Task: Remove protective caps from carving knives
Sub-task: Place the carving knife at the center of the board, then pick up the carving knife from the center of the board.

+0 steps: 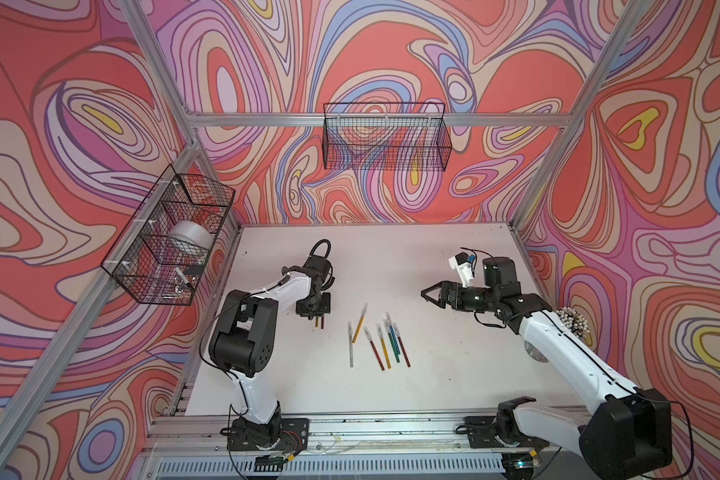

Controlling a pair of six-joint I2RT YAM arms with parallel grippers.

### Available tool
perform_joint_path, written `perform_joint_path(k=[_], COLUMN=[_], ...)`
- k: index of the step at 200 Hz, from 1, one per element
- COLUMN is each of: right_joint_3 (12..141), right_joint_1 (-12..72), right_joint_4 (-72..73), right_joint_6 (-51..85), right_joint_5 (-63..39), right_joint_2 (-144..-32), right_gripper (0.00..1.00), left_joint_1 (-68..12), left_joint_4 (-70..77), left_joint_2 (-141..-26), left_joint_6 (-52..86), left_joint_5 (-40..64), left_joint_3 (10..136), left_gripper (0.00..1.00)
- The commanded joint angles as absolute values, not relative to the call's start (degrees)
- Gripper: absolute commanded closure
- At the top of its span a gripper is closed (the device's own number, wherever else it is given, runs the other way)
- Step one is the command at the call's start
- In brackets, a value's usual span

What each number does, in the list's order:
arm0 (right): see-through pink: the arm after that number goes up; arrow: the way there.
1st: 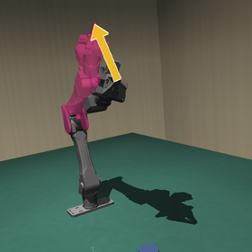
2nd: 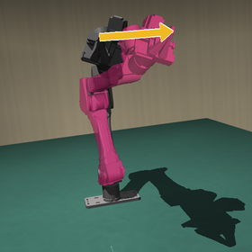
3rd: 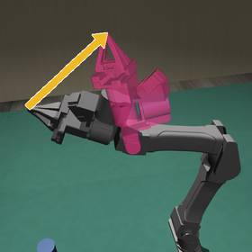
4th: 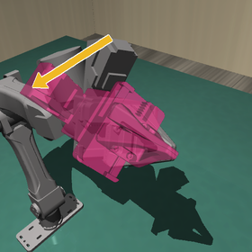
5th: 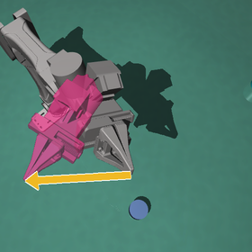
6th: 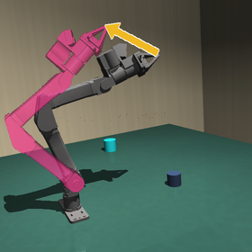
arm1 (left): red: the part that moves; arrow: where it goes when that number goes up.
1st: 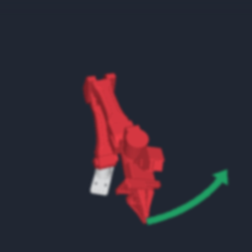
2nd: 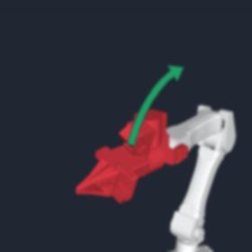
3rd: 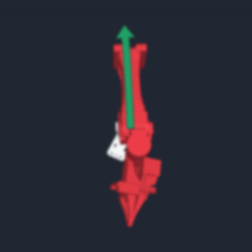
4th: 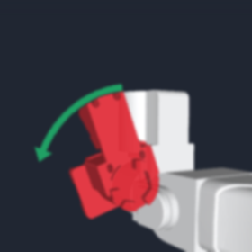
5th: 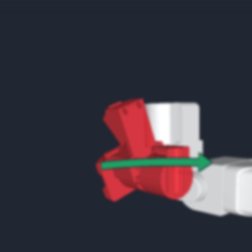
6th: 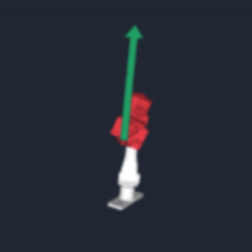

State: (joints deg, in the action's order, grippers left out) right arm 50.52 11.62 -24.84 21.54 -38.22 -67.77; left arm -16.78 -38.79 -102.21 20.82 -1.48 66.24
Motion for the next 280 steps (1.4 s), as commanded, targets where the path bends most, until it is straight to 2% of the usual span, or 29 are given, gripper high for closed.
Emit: perform_joint_path(k=[1, 65, 140, 204, 280], right_joint_3=[49.42, 48.15, 46.38, 45.83, 45.66], right_joint_1=[11.88, 12.35, 13.97, 15.74, 16.66], right_joint_4=[-23.93, -22.54, -22.94, -22.41, -23.11], right_joint_6=[21.68, 23.99, 24.49, 25.49, 24.98], right_joint_5=[-37.18, -35.37, -34.14, -32.21, -31.53], right_joint_2=[-66.14, -64.26, -63.81, -64.33, -64.51], right_gripper=[0.03, 0.04, 0.04, 0.05, 0.05], left_joint_1=[-16.45, -19.57, -34.77, -45.34, -48.10], left_joint_4=[-42.82, -45.58, -46.04, -42.59, -38.05], left_joint_2=[-97.04, -83.08, -71.16, -75.80, -84.39], left_joint_6=[22.90, 30.59, 44.39, 51.64, 53.32], left_joint_5=[-0.13, 4.70, 3.97, 1.48, 2.04], left_joint_3=[65.29, 55.48, 48.10, 48.66, 51.10], left_gripper=[0.81, 0.81, 0.76, 0.74, 0.74])
